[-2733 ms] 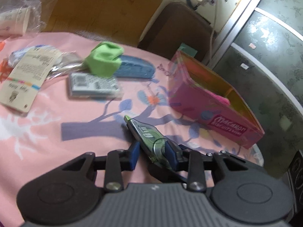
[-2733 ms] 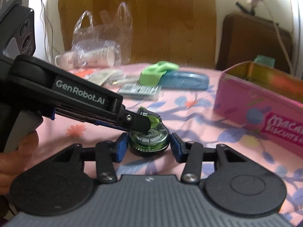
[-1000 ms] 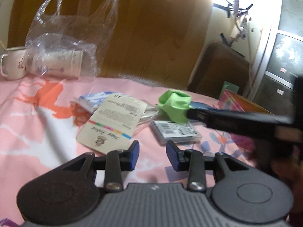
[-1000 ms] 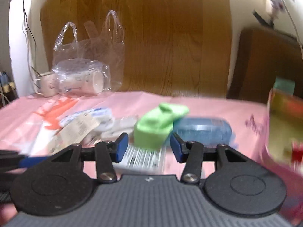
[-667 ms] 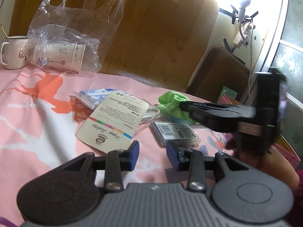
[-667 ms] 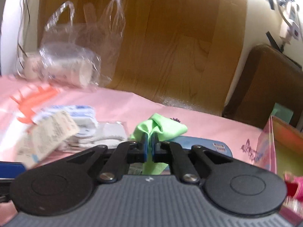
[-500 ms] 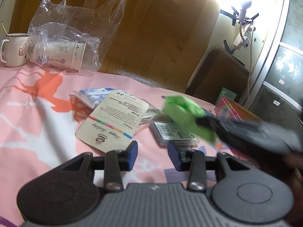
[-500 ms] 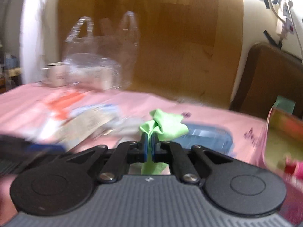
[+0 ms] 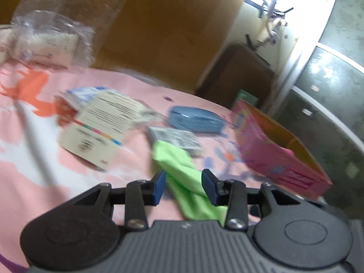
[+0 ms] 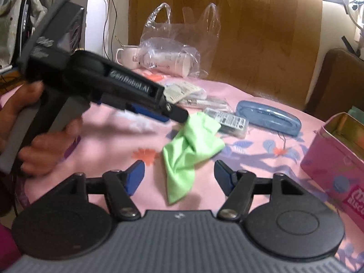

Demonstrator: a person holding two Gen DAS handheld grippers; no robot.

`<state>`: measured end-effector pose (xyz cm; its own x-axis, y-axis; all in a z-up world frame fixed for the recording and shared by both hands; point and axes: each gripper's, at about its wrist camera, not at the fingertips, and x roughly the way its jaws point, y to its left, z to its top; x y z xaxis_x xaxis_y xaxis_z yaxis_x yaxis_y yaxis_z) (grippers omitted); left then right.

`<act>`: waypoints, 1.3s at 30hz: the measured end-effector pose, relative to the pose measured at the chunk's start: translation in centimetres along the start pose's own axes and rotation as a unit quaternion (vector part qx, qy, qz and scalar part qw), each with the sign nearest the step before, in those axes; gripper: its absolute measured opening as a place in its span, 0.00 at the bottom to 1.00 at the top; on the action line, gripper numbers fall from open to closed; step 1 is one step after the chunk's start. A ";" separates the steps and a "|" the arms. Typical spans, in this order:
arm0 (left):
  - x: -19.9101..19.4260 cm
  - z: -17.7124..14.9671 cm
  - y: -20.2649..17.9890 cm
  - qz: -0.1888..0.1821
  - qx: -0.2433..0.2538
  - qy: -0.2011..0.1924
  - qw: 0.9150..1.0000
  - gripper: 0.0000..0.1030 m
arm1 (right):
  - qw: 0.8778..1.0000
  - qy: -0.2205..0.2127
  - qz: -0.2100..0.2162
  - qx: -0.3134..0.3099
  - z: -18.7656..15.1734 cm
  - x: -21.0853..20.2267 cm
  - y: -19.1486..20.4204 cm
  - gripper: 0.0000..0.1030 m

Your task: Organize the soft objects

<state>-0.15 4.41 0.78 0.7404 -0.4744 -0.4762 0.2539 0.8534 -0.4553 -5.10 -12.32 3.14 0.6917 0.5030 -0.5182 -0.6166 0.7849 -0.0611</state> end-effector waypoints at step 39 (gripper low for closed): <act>10.9 5.3 -16.0 -0.036 0.142 -0.019 0.989 0.38 | 0.911 -0.152 -0.342 0.177 -2.5 -5.1 -16.6 0.47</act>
<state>7.15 -13.27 6.91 0.7357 -0.5320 -0.4191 0.4673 0.8467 -0.2545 0.73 -28.83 4.65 0.9735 -0.1116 -0.1993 0.1190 0.9926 0.0250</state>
